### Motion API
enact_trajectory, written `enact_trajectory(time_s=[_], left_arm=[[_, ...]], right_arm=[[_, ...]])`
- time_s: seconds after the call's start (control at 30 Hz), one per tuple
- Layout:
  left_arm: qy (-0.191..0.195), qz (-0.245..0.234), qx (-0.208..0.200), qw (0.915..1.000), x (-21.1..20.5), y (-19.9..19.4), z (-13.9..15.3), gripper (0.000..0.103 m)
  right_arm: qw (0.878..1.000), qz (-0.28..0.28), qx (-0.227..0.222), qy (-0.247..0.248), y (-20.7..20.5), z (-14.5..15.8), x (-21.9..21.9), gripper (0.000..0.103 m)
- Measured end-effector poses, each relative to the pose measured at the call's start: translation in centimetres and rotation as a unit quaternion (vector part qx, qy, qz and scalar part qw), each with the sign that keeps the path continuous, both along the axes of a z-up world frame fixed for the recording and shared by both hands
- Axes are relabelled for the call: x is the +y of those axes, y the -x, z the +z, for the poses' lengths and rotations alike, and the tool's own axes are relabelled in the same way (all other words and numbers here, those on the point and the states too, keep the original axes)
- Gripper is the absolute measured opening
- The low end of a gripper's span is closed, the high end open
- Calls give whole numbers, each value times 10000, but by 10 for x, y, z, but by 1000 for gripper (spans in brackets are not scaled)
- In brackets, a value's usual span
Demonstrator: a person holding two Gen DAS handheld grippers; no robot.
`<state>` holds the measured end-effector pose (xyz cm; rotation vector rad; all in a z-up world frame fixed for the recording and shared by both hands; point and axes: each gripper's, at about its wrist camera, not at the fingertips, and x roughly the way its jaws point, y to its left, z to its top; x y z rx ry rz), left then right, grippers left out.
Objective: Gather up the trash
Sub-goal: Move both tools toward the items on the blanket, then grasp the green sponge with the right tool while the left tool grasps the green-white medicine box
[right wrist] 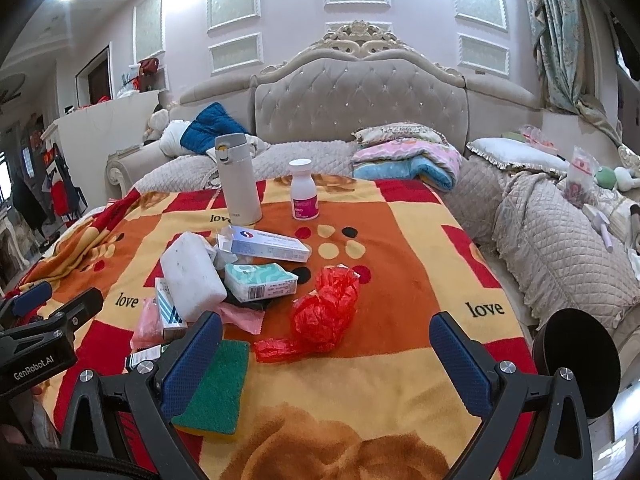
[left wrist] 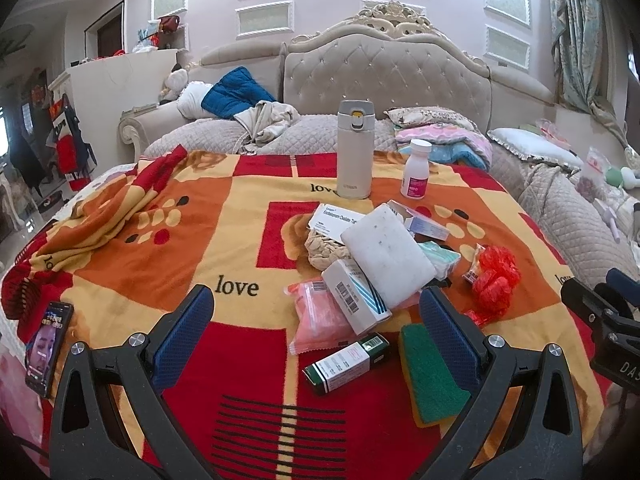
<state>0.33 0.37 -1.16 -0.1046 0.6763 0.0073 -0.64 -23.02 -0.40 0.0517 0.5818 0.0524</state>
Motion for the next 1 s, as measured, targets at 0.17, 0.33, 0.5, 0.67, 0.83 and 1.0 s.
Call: enact_trajectory(time_s=[0.17,0.33,0.5,0.67,0.83,1.0], left_arm=[[81,-18,82,9999,-1,-2,-2,102],[-35,-62,109,9999,-1,-3,-5,102],[18,-133,215,9997,4,-3,-9,102],[-77,-247,394,9989,13,-1,-18,102],[-153,-432,593,9972,26,4,-35,102],[3,-502,860,9950,38,2,-56,102]], right_arm=[[10000,2,36,32,0,-2,-1,103],[10000,16,76,15,-2,-5,-2,103],[9999,52,88,48,-2,-6,-2,103],[9998,131,158,83,-3,-12,-1,103],[9990,255,353,107,-6,-22,3,103],[9945,599,855,41,-14,-38,14,103]])
